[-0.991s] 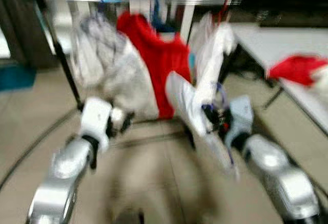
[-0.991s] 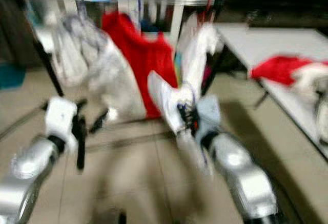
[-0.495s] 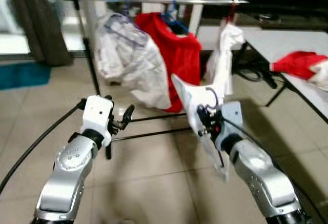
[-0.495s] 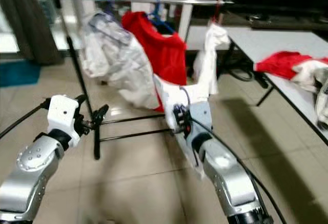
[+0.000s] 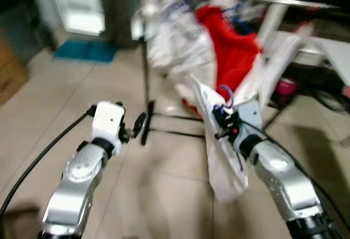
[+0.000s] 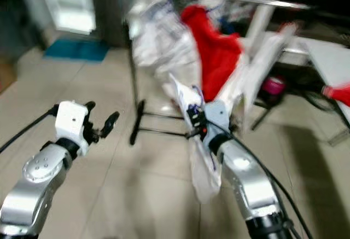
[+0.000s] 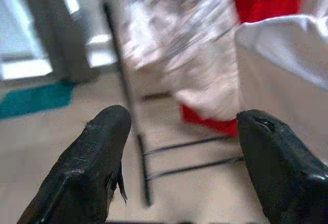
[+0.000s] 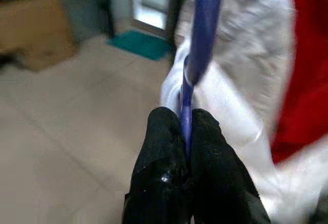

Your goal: Hang hanger

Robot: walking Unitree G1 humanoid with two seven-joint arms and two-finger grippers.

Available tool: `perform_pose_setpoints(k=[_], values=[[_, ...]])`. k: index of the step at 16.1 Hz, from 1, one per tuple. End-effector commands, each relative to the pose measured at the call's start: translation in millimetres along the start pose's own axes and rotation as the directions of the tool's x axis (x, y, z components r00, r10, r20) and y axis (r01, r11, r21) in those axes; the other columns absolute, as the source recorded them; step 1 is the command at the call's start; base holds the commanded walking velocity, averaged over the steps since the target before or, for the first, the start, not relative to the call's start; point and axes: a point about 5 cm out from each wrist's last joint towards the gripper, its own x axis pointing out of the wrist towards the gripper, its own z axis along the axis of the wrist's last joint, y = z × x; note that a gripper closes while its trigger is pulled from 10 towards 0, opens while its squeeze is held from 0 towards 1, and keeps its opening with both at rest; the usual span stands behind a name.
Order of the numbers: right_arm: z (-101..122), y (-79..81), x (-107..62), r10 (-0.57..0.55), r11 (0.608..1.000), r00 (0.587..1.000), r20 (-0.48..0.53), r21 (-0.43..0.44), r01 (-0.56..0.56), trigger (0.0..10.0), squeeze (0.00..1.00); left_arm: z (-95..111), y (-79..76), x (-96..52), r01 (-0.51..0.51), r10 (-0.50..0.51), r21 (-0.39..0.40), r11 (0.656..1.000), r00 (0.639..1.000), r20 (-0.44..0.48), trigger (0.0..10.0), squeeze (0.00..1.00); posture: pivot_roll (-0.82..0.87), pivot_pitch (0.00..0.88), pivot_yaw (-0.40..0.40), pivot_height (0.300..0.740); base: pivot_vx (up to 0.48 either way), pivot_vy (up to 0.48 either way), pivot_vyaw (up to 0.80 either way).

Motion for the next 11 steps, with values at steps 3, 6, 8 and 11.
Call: perform_pose_setpoints(k=[3,6,8,11], values=[[16.5,-2.2,-2.7,0.071,0.997,0.996,0.055,-0.023,-0.070,10.0,0.00,7.2,-4.1,5.9,0.053,-0.053,-0.004,0.999,0.998,0.015,10.0,0.00,-0.02,0.016,-0.045,0.740,0.000,0.320,0.00],[22.4,-1.1,-4.4,0.145,0.989,0.987,0.064,-0.025,-0.143,10.0,0.00,9.9,-0.2,8.5,0.070,-0.071,0.028,0.997,0.997,0.041,10.0,0.00,-0.02,0.010,-0.037,0.740,0.000,0.155,0.00],[25.4,-3.2,-5.2,0.180,0.984,0.982,0.062,-0.028,-0.178,10.0,0.00,11.1,2.0,8.4,0.116,-0.117,0.016,0.993,0.992,0.042,10.0,1.00,-0.02,0.009,-0.032,0.740,0.000,0.000,0.00],[37.3,-9.2,-6.8,0.240,0.970,0.968,0.072,-0.045,-0.237,10.0,0.00,12.3,8.3,9.7,0.164,-0.166,0.072,0.984,0.986,0.030,10.0,1.00,-0.03,0.007,-0.032,0.740,0.000,0.000,0.00]])
